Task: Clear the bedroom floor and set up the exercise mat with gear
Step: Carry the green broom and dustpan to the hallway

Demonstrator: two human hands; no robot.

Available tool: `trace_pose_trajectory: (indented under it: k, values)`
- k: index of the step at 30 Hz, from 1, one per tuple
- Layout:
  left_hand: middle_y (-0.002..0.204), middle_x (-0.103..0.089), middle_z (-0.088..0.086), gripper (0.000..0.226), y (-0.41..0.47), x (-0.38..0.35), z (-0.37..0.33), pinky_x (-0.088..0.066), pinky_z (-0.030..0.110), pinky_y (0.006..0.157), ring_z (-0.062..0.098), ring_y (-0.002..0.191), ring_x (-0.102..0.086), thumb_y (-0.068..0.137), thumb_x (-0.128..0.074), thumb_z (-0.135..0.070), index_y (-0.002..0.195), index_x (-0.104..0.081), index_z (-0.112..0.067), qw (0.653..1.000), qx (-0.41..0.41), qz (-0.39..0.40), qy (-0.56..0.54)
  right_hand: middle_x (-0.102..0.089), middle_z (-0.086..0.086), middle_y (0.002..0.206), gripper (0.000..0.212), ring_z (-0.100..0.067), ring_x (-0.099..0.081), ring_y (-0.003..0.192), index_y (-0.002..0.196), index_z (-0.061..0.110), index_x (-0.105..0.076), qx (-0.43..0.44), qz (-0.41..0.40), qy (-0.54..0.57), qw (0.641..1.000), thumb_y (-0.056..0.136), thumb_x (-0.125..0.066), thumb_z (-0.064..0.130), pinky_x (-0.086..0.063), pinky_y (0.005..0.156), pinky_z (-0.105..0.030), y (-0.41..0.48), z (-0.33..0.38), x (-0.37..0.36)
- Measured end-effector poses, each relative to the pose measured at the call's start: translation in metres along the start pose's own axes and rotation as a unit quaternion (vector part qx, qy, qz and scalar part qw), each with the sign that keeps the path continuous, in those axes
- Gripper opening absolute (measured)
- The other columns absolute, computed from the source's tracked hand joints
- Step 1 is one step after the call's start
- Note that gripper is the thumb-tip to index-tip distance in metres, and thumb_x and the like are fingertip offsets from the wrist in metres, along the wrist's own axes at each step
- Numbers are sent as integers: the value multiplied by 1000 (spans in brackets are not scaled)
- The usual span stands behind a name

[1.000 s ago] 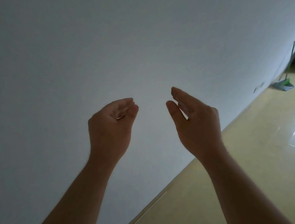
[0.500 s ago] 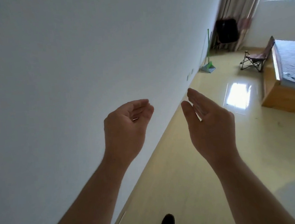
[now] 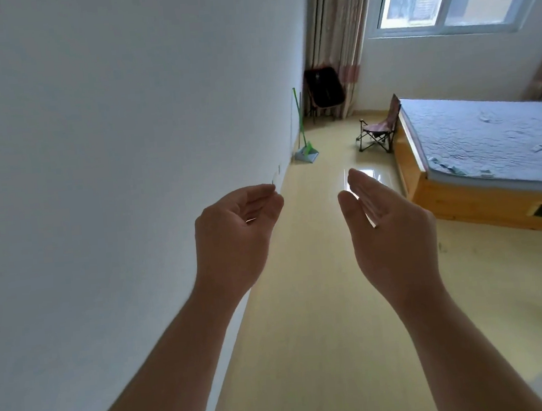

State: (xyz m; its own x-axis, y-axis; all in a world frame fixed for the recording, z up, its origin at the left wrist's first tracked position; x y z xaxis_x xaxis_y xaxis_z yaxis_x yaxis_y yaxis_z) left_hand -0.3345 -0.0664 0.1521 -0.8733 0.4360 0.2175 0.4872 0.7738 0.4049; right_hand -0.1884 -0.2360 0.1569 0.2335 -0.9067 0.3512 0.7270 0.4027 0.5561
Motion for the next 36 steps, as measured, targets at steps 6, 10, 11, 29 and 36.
trace_pose_trajectory:
  k: [6, 10, 11, 29, 36]
  values:
    - [93, -78, -18, 19, 102, -99, 42, -59, 27, 90, -3, 87, -73, 89, -79, -30, 107, -79, -25, 999, -17, 16, 21, -69, 7, 129, 42, -10, -68, 116, 136, 20, -65, -11, -26, 11, 1000, 97, -65, 35, -53, 101, -29, 99, -99, -24]
    - [92, -78, -20, 18, 173, -170, 63, -59, 25, 91, -4, 88, -73, 89, -79, -29, 107, -79, -25, 999, -24, 12, 41, -69, 5, 129, 41, -12, -68, 117, 137, 18, -64, -22, -20, 36, 999, 98, -66, 32, -53, 104, -35, 181, -172, -38]
    - [92, -78, -19, 19, 192, -187, 66, -59, 25, 90, -4, 88, -73, 89, -79, -29, 107, -79, -25, 998, -20, 15, 49, -69, 5, 130, 41, -12, -68, 117, 137, 19, -64, -34, -13, 43, 998, 98, -66, 32, -53, 104, -36, 204, -188, -39]
    - [90, -78, -20, 17, 492, -453, 134, -55, 16, 88, -6, 88, -72, 89, -78, -27, 106, -78, -25, 999, 4, -14, 35, -73, 8, 120, 36, -10, -70, 111, 134, 23, -66, -5, 23, 0, 1000, 98, -67, 29, -48, 92, -15, 564, -397, -83]
    - [92, -78, -17, 19, 648, -560, 186, -55, 16, 90, -7, 88, -72, 89, -78, -28, 107, -79, -22, 998, 28, -39, 39, -77, -3, 111, 39, -16, -75, 99, 136, 22, -64, 13, 49, -51, 997, 98, -67, 30, -55, 95, -28, 725, -492, -113]
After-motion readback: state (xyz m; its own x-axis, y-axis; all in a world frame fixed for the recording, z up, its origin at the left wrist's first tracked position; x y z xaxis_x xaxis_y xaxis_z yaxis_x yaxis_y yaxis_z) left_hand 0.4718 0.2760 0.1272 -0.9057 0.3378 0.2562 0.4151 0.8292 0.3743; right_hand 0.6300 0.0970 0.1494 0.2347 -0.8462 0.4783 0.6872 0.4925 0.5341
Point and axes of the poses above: each hand's wrist, its own y-axis towards the middle knuckle, its own x-axis out of the back of the hand, z = x × y, the point moved 8 cm from there along y, towards the middle knuckle
